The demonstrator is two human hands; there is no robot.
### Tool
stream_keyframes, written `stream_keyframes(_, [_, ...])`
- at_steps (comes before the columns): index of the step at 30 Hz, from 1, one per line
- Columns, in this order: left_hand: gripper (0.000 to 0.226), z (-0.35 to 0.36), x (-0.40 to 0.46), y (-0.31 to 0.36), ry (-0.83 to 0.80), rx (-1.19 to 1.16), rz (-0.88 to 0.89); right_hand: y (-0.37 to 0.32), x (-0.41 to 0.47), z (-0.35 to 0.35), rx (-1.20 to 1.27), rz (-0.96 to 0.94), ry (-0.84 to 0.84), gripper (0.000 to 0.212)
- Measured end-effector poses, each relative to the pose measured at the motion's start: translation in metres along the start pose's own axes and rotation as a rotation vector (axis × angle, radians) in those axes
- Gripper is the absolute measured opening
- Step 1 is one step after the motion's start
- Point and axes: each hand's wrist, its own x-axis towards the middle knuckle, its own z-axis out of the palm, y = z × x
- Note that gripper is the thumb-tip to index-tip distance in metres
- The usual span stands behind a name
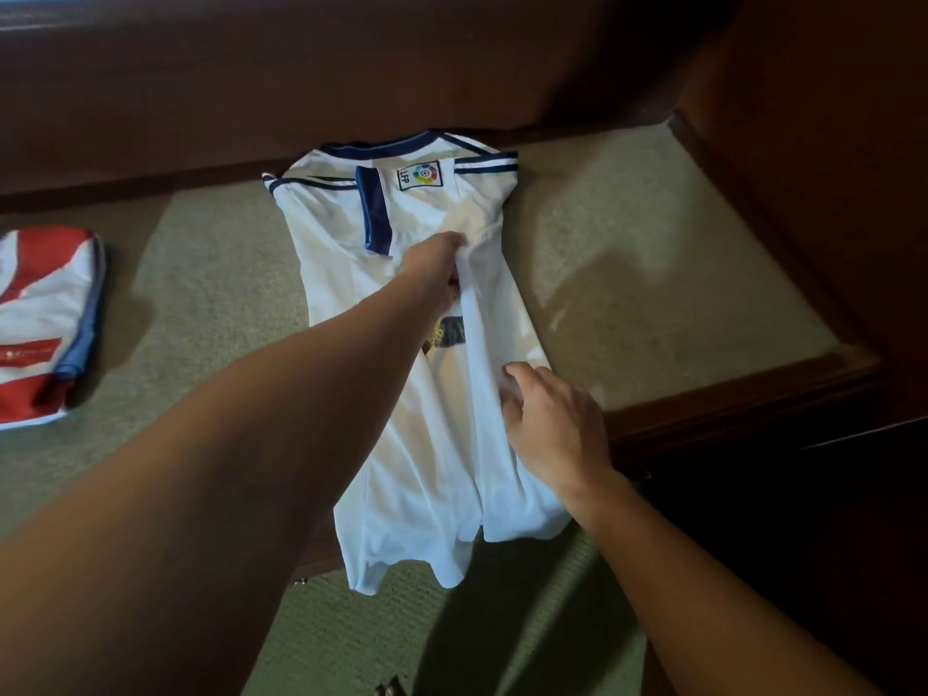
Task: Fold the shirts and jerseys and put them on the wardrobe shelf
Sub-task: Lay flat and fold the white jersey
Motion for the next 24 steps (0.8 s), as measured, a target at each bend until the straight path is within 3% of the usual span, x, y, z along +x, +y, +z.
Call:
stream_keyframes(3, [0.015, -0.014, 0.008, 0.008, 0.035, -0.071, 0.281, 0.0, 0.002, 0.0, -0.026, 0.001, -0.029, 0.033])
stream_keyframes(8, [0.016, -0.056, 0.017, 0.021, -0.03, -0.517, 0.131, -0.008, 0.006, -0.009, -0.045, 0.048, -0.114, 0.025])
stream_keyframes(11, [0.043, -0.077, 0.024, 0.041, 0.019, -0.499, 0.205, -0.012, 0.025, -0.023, -0.002, 0.17, -0.243, 0.023])
stream_keyframes(13, [0.046, -0.085, 0.028, 0.051, 0.098, -0.3, 0.237, -0.013, 0.044, -0.028, 0.032, 0.229, -0.223, 0.025])
stream_keyframes(17, [0.033, -0.091, 0.048, 0.062, 0.364, 0.423, 0.389, -0.009, 0.105, -0.031, 0.077, 0.212, -0.092, 0.026])
stream_keyframes(24, [0.033, -0.067, 0.095, 0.092, 0.375, 0.836, 0.472, -0.004, 0.242, -0.041, 0.071, 0.051, -0.046, 0.04])
